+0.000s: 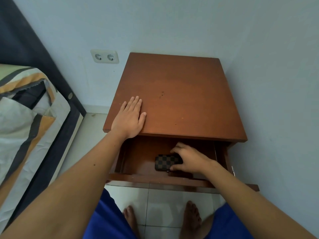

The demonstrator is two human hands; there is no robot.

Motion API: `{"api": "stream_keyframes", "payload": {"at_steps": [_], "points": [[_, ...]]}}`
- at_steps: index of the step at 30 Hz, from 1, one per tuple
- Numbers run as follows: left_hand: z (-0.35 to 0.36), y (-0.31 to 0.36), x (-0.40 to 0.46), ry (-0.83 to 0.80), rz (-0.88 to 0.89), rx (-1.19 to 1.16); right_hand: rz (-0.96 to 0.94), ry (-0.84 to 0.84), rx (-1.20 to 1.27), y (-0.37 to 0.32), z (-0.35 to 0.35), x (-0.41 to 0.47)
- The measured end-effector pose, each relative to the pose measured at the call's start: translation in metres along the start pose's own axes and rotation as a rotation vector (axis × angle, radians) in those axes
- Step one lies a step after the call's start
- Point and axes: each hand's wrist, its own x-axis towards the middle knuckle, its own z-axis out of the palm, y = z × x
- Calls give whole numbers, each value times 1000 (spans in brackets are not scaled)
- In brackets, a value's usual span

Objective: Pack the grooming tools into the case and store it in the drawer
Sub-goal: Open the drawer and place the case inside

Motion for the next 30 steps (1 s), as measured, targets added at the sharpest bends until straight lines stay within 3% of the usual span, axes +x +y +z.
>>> {"api": "stream_keyframes", "payload": {"at_steps": [6,13,30], "points": [[0,0,-1,-4,-6,-4,-115,231,242,-26,-12,-75],[-2,2,-2,-11,3,-8,-122,513,-106,-22,9,-95],[-2,-1,-1,-11,10,-18,61,515,-253,-7,-48,-28]]}}
